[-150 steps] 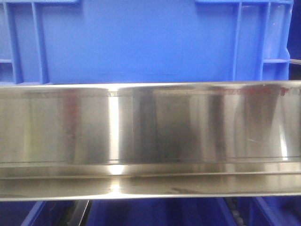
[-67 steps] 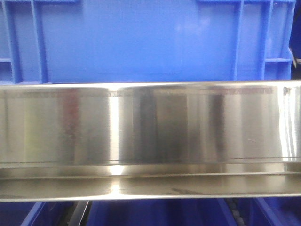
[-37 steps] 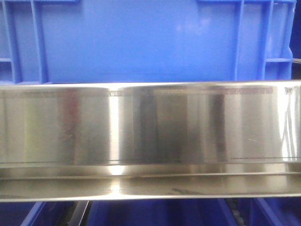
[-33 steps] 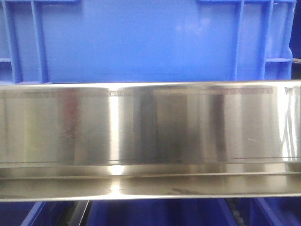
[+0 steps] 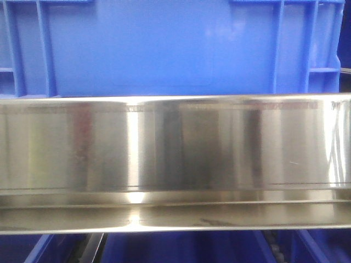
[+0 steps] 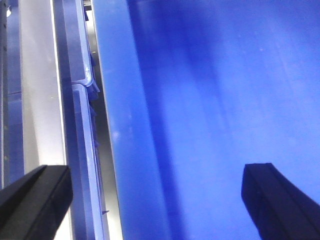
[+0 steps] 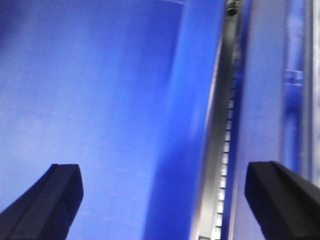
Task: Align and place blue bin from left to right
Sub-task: 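Close both grippers on the side rims of the blue bin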
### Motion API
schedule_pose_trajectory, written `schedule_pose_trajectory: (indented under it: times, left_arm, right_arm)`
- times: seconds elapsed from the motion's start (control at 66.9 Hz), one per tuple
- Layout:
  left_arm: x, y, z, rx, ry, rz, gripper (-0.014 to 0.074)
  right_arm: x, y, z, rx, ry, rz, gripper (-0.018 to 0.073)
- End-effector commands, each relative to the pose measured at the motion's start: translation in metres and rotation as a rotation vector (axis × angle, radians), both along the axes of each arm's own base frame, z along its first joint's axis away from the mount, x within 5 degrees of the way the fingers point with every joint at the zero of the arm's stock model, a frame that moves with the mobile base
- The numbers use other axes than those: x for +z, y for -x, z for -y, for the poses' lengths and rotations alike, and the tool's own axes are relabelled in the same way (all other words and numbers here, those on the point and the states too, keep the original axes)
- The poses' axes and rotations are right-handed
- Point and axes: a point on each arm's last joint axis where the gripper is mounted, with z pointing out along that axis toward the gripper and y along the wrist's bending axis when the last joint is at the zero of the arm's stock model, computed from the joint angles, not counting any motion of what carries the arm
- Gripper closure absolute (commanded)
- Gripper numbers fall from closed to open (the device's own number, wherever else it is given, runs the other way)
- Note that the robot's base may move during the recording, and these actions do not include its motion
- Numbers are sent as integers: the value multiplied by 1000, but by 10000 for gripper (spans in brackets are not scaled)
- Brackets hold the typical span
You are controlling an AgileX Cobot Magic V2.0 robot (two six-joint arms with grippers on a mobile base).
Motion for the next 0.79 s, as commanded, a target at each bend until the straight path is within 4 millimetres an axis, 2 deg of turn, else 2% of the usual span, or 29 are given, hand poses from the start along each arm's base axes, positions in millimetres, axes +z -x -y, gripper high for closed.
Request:
schedule_pose_trajectory:
  times: [0.0,0.194,0.344,0.778]
  left_arm:
    - [5,1,1,4,20,16,6]
    - [5,1,1,4,20,16,6]
    - [5,1,1,4,20,16,6]
    - [9,1,1,4,25,30,6]
  right_arm:
    - [11,5,3,2,-1,35,0]
    - [24,14,4,2,-8,66,0]
    - [25,14,4,2,-8,68,0]
    - [11,5,3,3,-2,34,0]
